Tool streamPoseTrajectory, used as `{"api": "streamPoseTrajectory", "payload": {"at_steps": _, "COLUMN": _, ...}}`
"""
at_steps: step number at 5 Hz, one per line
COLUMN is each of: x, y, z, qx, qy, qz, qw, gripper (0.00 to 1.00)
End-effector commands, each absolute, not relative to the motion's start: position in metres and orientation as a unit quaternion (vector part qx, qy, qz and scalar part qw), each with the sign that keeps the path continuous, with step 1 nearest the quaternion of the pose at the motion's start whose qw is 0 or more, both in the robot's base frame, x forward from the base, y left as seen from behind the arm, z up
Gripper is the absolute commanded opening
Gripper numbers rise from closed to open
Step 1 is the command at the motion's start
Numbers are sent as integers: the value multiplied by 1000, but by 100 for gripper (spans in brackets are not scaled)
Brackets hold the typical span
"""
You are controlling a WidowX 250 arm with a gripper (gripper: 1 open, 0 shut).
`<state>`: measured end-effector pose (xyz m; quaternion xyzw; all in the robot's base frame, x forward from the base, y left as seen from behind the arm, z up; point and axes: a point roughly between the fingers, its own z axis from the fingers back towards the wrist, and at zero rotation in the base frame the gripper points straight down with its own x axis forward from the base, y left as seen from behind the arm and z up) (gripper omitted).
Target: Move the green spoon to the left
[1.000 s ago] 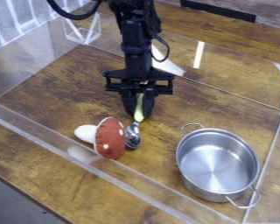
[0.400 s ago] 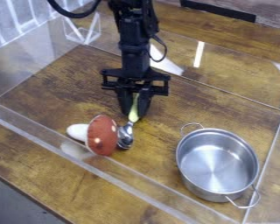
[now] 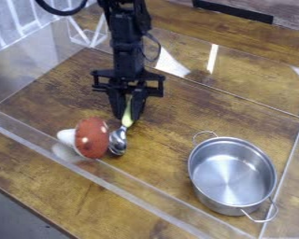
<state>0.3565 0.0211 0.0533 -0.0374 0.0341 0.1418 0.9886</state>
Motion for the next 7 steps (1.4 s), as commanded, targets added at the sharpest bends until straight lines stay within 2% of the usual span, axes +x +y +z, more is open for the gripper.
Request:
{"api": "streamPoseTrajectory", "payload": {"at_steps": 1, "x": 366, "y": 32, "z": 104, "qx": -48, "qy": -26, "qz": 139, "qw": 989, "gripper": 0}}
{"api": "streamPoseTrajectory", "payload": {"at_steps": 2, "x": 364, "y": 38, "z": 112, "qx": -53, "qy": -32, "qz": 142, "qw": 988, "gripper": 0}}
{"api": "streamPoseTrajectory", "payload": {"at_steps": 3, "x": 361, "y": 44, "z": 111, "qx": -50, "qy": -35, "qz": 145, "qw": 988, "gripper": 0}}
{"api": "streamPoseTrajectory", "payload": {"at_steps": 5, "x": 356, "y": 53, "z": 105, "qx": -49, "qy": -45, "qz": 144, "qw": 987, "gripper": 0}}
{"api": "streamPoseTrajectory", "payload": {"at_steps": 6, "x": 359, "y": 59, "z": 96, "qx": -41, "qy": -53, "qz": 144, "qw": 987, "gripper": 0}}
{"api": "streamPoseTrajectory", "payload": {"at_steps": 7, "x": 363, "y": 58, "z": 113, "qx": -49, "qy": -68, "qz": 140, "qw": 987, "gripper": 100}}
